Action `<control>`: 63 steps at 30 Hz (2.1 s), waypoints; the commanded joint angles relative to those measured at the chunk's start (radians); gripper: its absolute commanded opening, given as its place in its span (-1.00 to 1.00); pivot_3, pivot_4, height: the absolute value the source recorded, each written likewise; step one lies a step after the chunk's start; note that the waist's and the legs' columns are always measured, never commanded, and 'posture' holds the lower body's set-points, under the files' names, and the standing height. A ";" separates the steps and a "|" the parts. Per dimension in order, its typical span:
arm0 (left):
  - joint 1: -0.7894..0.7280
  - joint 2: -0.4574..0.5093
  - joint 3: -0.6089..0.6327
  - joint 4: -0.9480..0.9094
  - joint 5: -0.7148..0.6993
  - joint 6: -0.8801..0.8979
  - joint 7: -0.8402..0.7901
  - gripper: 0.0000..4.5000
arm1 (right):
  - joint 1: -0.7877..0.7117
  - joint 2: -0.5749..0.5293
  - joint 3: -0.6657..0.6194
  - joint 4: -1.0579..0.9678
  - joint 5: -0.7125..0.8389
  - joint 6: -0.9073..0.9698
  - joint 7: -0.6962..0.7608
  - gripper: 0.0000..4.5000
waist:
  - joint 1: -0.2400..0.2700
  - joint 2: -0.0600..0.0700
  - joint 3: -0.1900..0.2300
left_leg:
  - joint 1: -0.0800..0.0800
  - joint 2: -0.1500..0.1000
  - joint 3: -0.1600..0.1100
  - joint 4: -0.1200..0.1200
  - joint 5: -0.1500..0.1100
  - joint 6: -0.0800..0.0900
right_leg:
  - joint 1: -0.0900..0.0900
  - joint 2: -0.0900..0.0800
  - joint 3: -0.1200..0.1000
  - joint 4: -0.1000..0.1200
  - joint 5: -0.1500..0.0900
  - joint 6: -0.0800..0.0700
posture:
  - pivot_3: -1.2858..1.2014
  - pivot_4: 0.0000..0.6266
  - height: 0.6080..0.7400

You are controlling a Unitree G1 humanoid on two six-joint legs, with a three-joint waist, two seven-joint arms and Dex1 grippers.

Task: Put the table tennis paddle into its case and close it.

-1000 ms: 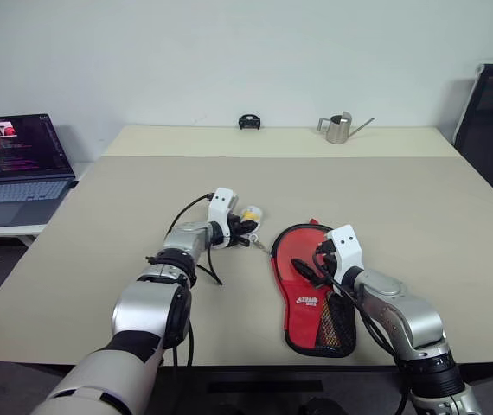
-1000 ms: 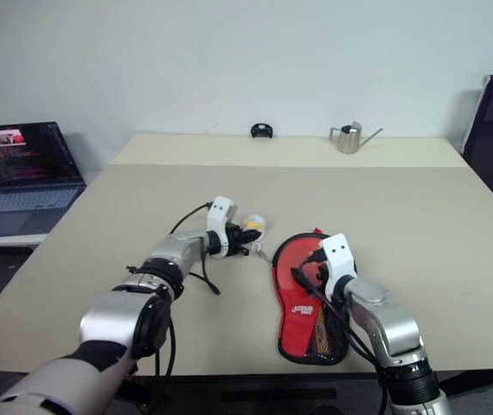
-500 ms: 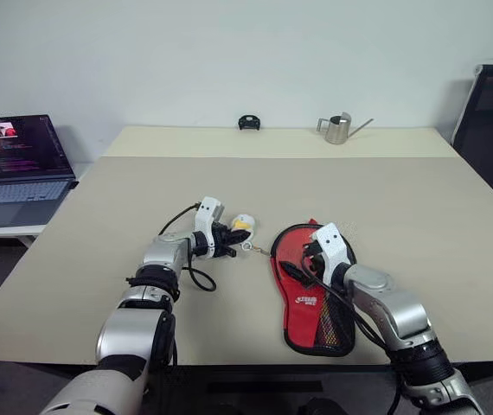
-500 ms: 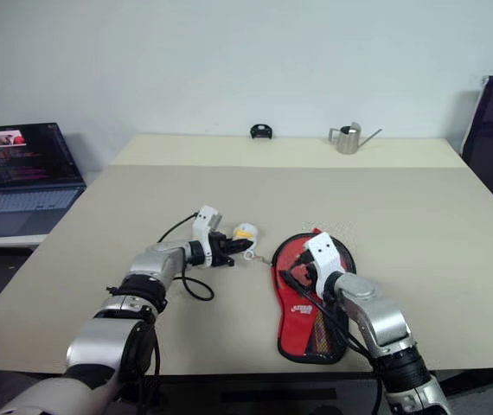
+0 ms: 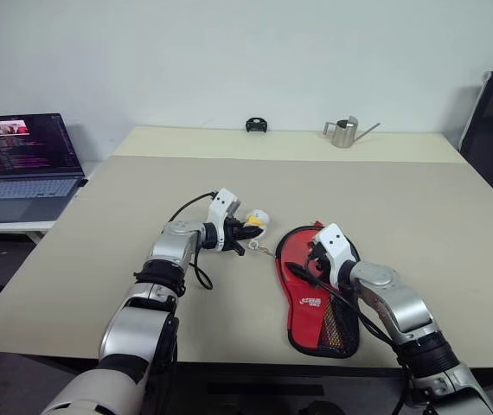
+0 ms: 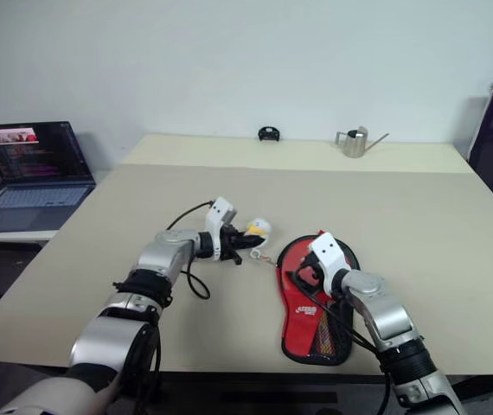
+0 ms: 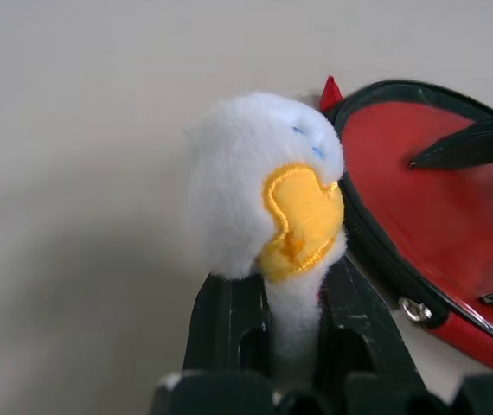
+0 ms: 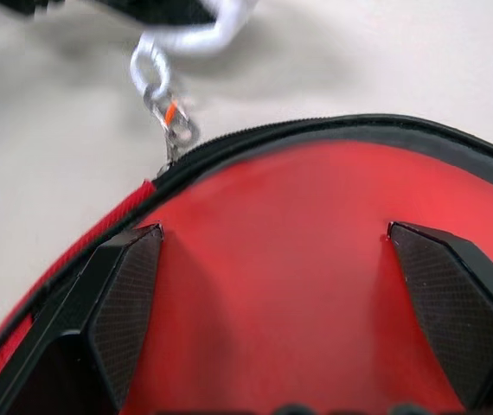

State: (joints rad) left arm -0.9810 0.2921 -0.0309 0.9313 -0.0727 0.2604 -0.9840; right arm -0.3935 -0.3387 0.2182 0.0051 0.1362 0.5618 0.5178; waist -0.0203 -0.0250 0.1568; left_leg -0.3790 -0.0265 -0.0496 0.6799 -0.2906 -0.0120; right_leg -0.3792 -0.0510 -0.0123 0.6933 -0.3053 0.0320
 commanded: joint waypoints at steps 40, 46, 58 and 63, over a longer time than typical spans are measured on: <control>-0.354 -0.246 -0.046 0.440 0.315 -0.336 0.602 -0.92 | 0.277 0.013 0.022 -0.247 -0.018 0.262 -0.167 1.00 | -0.002 -0.004 -0.004 | 0.002 0.000 -0.002 -0.004 0.000 0.000 | 0.006 0.000 -0.003 -0.011 0.000 0.001 | 0.03 -0.52 1.00; -0.376 -0.316 -0.049 0.444 0.347 -0.345 0.627 -0.92 | 0.346 0.029 0.022 -0.349 -0.008 0.321 -0.213 1.00 | 0.013 -0.004 -0.004 | -0.001 -0.001 -0.003 -0.004 -0.001 0.001 | 0.005 0.000 -0.004 -0.013 -0.001 0.003 | 0.03 -0.52 1.00; -0.429 -0.402 -0.054 0.448 0.407 -0.363 0.714 -0.92 | 0.462 0.084 0.001 -0.518 0.007 0.414 -0.309 1.00 | 0.019 -0.004 -0.004 | -0.001 -0.001 -0.003 -0.004 -0.002 0.002 | 0.005 0.000 -0.004 -0.013 -0.002 0.003 | 0.03 -0.52 1.00; -0.450 -0.398 -0.039 0.450 0.415 -0.357 0.766 -0.92 | 0.508 0.095 0.002 -0.579 0.009 0.448 -0.335 1.00 | 0.019 -0.004 -0.004 | -0.001 -0.001 -0.003 -0.004 -0.002 0.002 | 0.005 0.000 -0.004 -0.013 -0.002 0.004 | 0.03 -0.52 1.00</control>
State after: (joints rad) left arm -1.3702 -0.1041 -0.0787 1.4130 0.3383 -0.0574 -0.2541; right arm 0.0511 -0.2427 0.1888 -0.6337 0.1374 0.9041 0.1891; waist -0.0011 -0.0290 0.1532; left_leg -0.3798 -0.0279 -0.0528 0.6758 -0.2922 -0.0103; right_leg -0.3741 -0.0512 -0.0166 0.6804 -0.3072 0.0356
